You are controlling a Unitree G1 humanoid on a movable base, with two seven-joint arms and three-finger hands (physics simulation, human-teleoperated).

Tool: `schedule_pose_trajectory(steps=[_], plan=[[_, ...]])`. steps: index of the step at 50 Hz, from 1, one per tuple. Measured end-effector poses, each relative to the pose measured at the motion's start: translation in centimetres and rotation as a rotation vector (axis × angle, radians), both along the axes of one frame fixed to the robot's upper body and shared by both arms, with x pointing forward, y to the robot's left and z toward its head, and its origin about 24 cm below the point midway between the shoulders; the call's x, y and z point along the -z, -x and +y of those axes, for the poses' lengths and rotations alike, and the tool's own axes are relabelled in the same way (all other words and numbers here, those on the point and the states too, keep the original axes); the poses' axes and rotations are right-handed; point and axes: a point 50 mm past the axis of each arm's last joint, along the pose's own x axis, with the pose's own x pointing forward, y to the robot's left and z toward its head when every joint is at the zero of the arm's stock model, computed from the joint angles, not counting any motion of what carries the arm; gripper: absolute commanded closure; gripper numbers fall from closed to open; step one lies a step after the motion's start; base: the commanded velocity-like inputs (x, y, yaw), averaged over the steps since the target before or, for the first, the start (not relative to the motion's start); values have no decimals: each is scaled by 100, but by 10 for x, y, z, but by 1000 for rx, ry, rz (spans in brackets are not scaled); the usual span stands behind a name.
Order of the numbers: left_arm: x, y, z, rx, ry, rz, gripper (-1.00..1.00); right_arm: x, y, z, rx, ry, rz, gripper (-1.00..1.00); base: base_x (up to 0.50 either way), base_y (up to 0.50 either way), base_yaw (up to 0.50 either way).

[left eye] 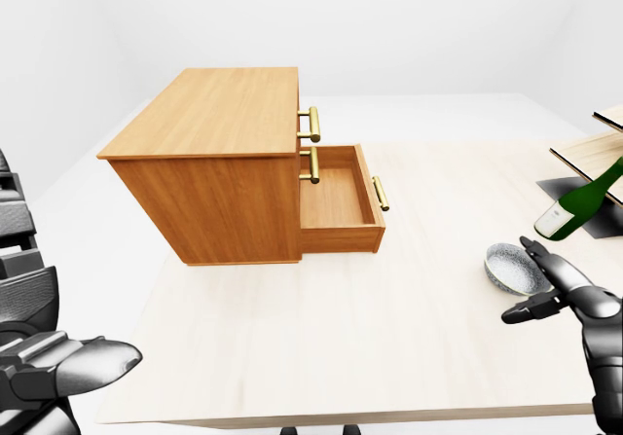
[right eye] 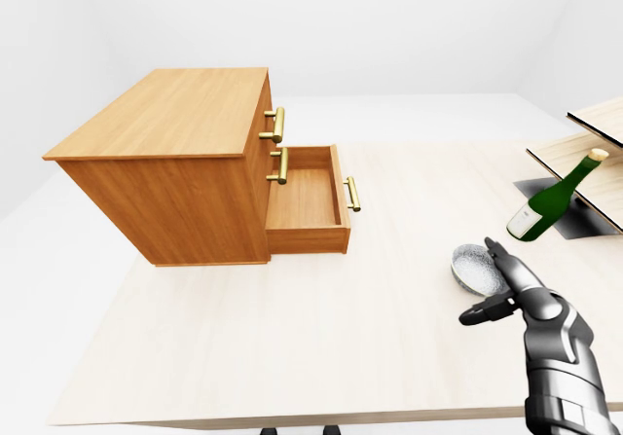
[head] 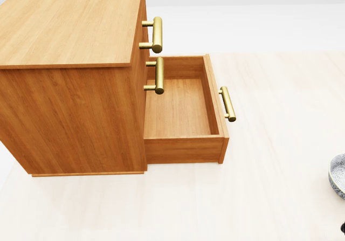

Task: Put the bowl on top of the cabinet.

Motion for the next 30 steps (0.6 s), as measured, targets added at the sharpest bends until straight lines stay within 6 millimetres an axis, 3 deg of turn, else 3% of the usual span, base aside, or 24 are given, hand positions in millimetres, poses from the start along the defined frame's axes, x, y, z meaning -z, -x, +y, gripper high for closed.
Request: schedule_pose_trajectory(steps=[18, 30], plan=[[0, 0, 0, -4, -3, -3, -100, -4, -8, 7, -35, 18, -5, -100, 0, 0, 0], [0, 0, 0, -5, -3, -3, -100, 4, -11, 12, -34, 2, 6, -100, 0, 0, 0]])
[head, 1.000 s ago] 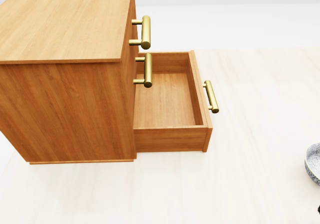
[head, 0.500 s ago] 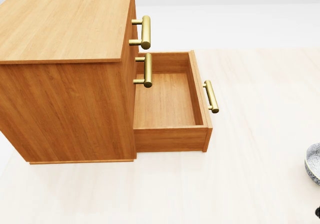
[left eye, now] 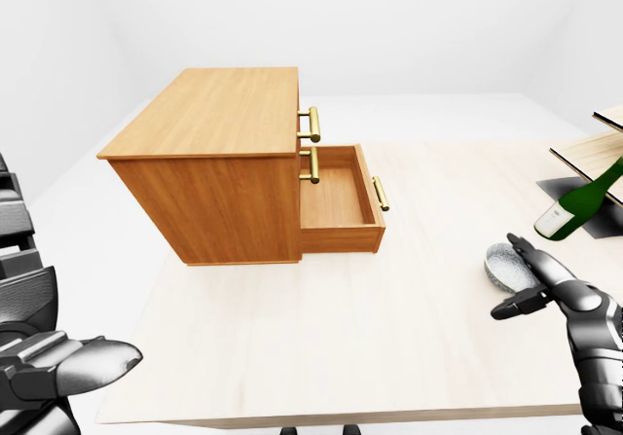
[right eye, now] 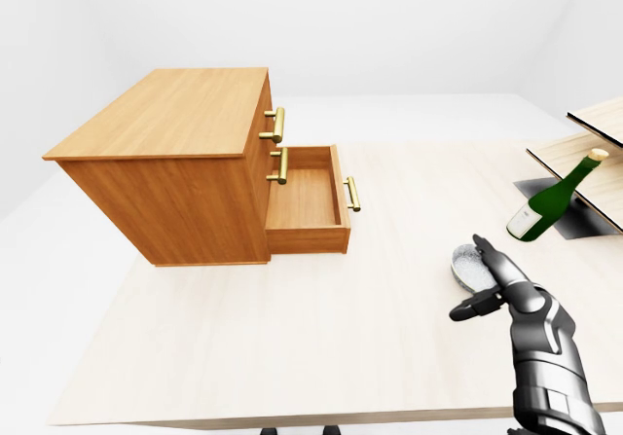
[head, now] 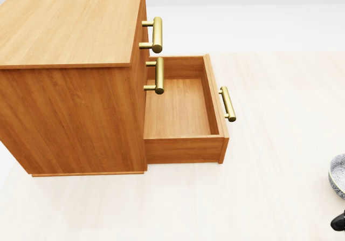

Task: Put the bowl on top of the cabinet.

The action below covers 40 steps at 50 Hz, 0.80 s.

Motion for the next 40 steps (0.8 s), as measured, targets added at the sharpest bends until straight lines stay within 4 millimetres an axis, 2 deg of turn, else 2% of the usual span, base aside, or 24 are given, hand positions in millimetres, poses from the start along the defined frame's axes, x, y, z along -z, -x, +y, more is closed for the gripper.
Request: schedule_pose_trajectory(steps=[7, 13, 21, 22, 23, 24, 25, 26, 29, 40], plan=[[-1, 0, 0, -6, 0, -11, -100, 7, 3, 7, -25, 8, 24, -100, 0, 0, 0], [-1, 0, 1, -4, 2, -10, -100, 23, 13, 14, -55, 20, 93, -100, 0, 0, 0], [-2, 1, 1, -8, 5, -17, -100, 25, 10, 15, -43, 53, 91, -100, 0, 0, 0], [-2, 1, 2, -10, 4, -20, -100, 24, 9, 14, -40, 58, 91, -84, 0, 0, 0], [-2, 1, 2, -11, 4, -22, -100, 24, 8, 14, -35, 61, 86, -7, 0, 0, 0], [-3, 1, 2, -13, 4, -24, -100, 23, 6, 13, -26, 69, 79, -7, 0, 0, 0], [-3, 1, 2, -14, 3, -27, -100, 21, 3, 11, -16, 77, 72, 84, 0, 0, 0], [-3, 1, 2, -16, 2, -29, -100, 18, 0, 8, -8, 85, 65, 100, 0, 0, 0], [-3, 1, 2, -19, 0, -33, -100, 12, -9, 0, 34, 84, 56, 100, 0, 0, 0], [-3, 1, 2, -26, -4, -39, -100, 12, -18, -8, 108, 28, 66, 100, 0, 0, 0]])
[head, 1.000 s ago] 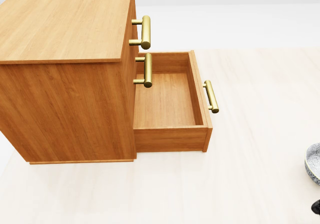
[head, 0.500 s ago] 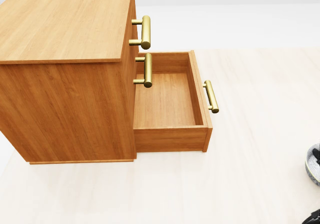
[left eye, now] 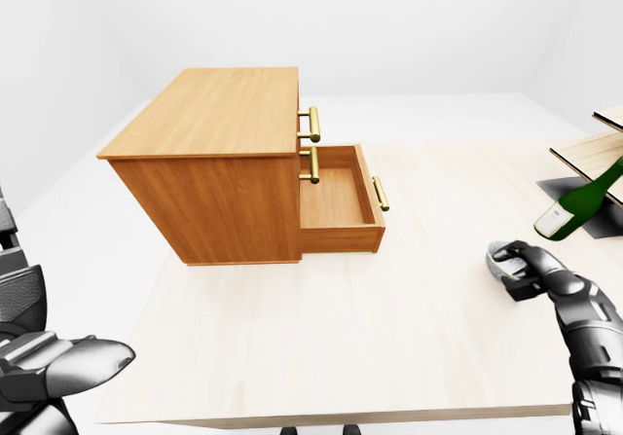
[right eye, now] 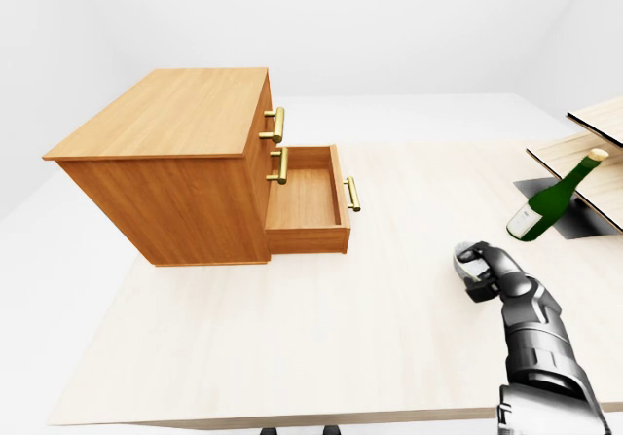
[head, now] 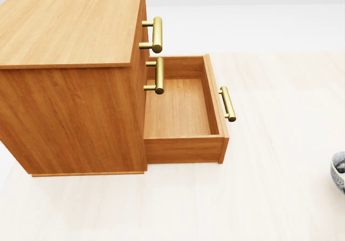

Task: Put the bowl on top of the cabinet.

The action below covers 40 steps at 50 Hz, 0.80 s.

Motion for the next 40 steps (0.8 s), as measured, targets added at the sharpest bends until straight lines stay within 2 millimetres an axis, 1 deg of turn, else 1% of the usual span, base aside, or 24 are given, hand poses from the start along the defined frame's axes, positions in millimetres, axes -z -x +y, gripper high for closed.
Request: schedule_pose_trajectory(steps=[9, 21, 33, 36, 40], plan=[[0, 0, 1, 3, 5, 5, -100, -6, -3, -6, 24, -41, 5, 100, 0, 0, 0], [1, 0, -1, 10, 2, 20, -100, -7, -4, -6, 13, -31, 12, 100, 0, 0, 0], [1, 0, 0, 9, 3, 17, -100, -8, 9, 16, -200, 101, 71, 100, 0, 0, 0], [1, 0, 0, 9, 4, 16, -100, -11, 11, 24, -252, 112, 88, 100, 0, 0, 0], [1, 0, 0, 9, 5, 14, -100, -22, 10, 35, -330, 137, 104, 100, 0, 0, 0]])
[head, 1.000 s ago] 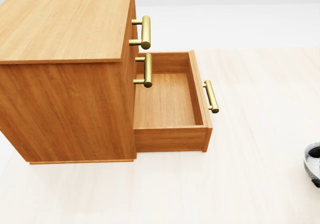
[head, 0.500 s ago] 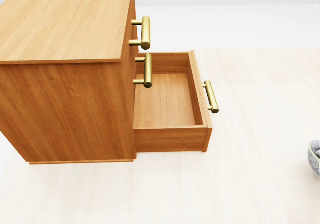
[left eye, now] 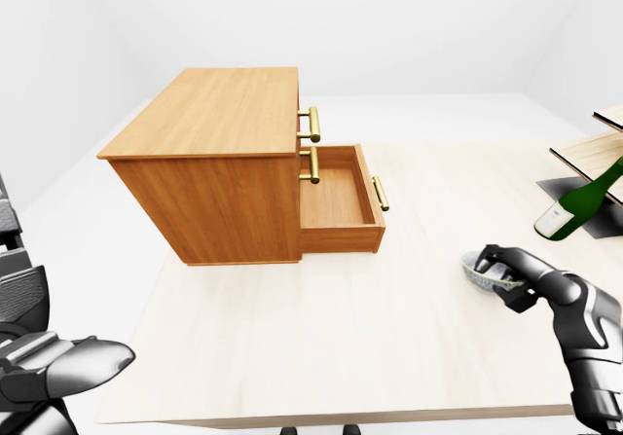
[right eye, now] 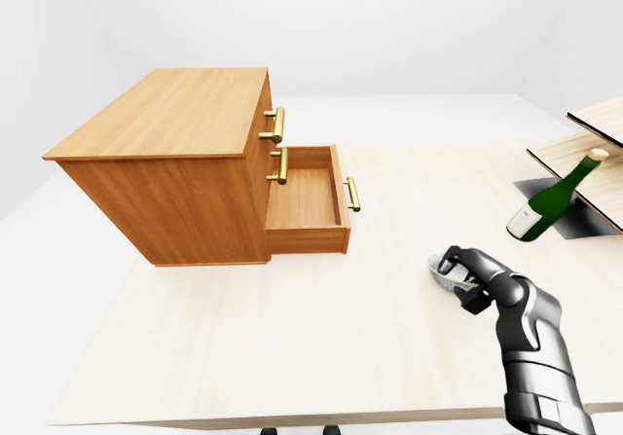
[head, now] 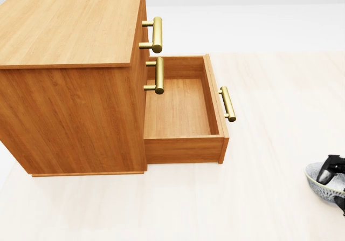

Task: Put the bowl on top of the cabinet.

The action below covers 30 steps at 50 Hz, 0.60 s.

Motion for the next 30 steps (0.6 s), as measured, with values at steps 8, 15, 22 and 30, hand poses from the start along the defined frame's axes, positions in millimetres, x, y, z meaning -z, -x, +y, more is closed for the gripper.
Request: schedule_pose_trajectory(steps=[8, 15, 22, 30], plan=[[0, 0, 0, 1, 2, 0, -100, -27, 1, 20, -101, 118, -33, 100, 0, 0, 0], [0, 0, 1, 7, 6, 7, -100, -64, 4, 32, -120, 317, -149, 100, 0, 0, 0], [0, 0, 1, 15, 13, 19, -100, -101, 7, 43, -100, 491, -270, 100, 0, 0, 0], [0, 0, 1, 22, 17, 29, -100, -141, 6, 59, -84, 634, -410, 100, 0, 0, 0]])
